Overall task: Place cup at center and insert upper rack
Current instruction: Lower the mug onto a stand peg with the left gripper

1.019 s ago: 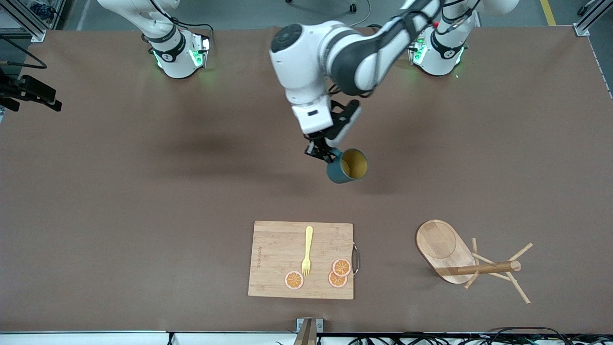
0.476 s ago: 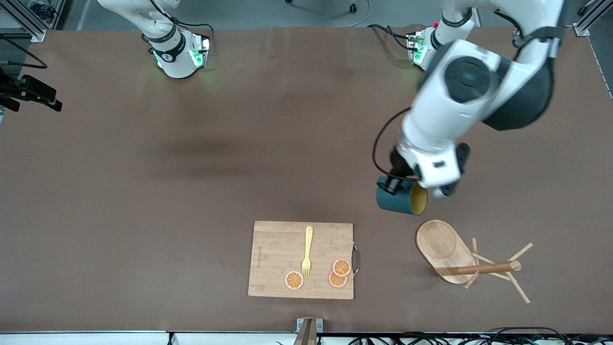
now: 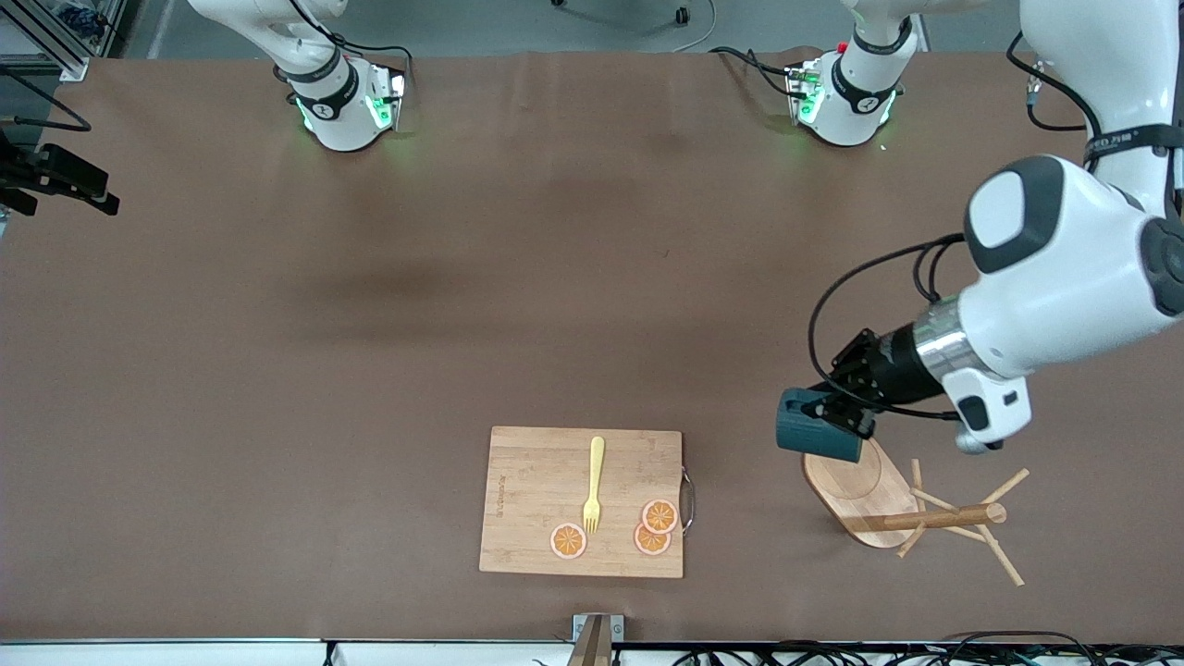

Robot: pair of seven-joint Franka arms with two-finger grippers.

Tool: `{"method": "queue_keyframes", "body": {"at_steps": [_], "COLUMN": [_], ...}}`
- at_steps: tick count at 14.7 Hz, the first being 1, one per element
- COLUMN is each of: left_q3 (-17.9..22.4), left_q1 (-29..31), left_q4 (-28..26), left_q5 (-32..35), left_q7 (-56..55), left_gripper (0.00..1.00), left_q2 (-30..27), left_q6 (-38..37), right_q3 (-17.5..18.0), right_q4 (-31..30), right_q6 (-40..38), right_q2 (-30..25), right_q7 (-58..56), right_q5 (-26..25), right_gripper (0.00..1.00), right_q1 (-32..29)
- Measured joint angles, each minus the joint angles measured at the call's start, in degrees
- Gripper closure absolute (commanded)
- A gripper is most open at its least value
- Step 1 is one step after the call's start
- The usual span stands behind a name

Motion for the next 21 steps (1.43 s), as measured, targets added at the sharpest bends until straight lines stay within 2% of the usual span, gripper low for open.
{"method": "queue_keyframes", "body": {"at_steps": [5,10,16,21], "left_q3": [0.1,0.1,0.2,0.2], "left_q1": [7.1,10.3,14.4,16.0], "left_q4": [0.0,0.0,0.0,0.0], "left_q5": [-12.1,-22.1,-27.7,-30.0], "left_q7": [10.7,21.3,29.7,32.1], "left_gripper": [0.99,0.99,0.99,0.99], "left_q2": [2.7,6.0,9.3,11.3], "left_q6": [0.7,1.2,1.7,1.6], "right_q3": [0.4,0.4,0.4,0.4], "right_q4": [0.2,0.4,0.4,0.4], "right_q6": [0.0,0.0,0.0,0.0], "right_q2": [0.0,0.0,0.0,0.0], "right_q7": [0.0,0.0,0.0,0.0], "right_q5": [0.0,0.0,0.0,0.0], "right_gripper": [0.0,0.0,0.0,0.0], "right_q1": [0.1,0.1,0.1,0.1]}}
